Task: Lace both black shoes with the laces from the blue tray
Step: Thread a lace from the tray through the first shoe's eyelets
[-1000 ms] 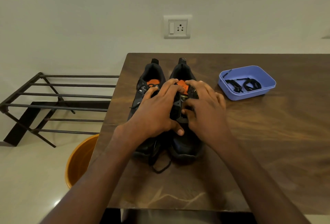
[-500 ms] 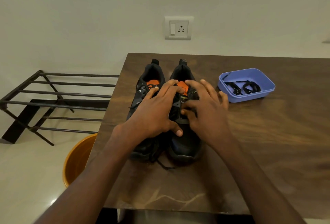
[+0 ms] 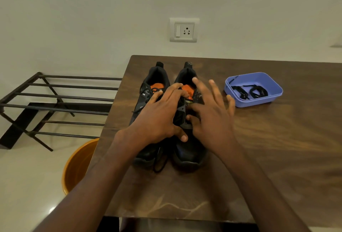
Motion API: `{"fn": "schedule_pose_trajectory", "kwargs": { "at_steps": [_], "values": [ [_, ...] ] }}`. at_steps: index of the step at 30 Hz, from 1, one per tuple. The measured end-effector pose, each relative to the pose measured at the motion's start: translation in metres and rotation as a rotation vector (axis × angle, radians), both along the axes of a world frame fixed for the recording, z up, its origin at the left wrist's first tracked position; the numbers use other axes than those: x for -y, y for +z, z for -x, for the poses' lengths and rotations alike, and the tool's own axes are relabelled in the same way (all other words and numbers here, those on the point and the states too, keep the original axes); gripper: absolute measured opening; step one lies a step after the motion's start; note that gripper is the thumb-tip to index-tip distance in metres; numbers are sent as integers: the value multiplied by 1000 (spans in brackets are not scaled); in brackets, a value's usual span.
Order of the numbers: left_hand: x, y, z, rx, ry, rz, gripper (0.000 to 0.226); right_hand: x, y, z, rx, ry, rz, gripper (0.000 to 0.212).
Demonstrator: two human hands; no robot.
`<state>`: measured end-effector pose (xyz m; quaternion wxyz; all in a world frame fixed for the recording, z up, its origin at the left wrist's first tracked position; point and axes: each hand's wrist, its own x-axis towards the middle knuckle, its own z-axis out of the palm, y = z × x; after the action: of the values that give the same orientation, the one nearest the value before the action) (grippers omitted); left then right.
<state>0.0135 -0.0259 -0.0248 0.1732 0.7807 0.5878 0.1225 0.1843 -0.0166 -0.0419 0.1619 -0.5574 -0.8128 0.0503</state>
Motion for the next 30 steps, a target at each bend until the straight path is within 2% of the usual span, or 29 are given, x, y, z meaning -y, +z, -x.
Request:
{"fn": "schedule_pose_trajectory", "kwargs": {
  "at_steps": [3,7,9,12,14,16,18,22,27,30],
  "values": [
    [-1,0,-1,-3,0,4,119,1,-2,-1,-89,-85,-45,12],
    [0,2,-1,-3,6,29,116,-5,9,-24,-487,-414,-354,20],
    [0,2,0,2,6,28,116,-8,12,-29,-425,-415,-442,26],
    [-1,0,0,13,4,15,116,-5,8,-16,-174,-180,-273,41],
    [-1,-2,1,20,-4,8,116,1,4,-3,-55,-48,-88,28],
    [-2,-4,2,13,-8,1,117,2,1,3,-26,-27,16,15],
    [-3,-5,2,17,-9,-5,116,3,2,2,-89,-116,-24,13],
    [-3,-7,-1,-59,-30,-64,111,3,2,-6,-347,-395,-136,17],
    [1,-11,-6,-21,-28,-61,103,-3,-4,-8,-549,-400,38,18],
    [2,-15,-21,-59,28,-58,105,-5,-4,-10,-536,-438,69,15]
  ]
}}
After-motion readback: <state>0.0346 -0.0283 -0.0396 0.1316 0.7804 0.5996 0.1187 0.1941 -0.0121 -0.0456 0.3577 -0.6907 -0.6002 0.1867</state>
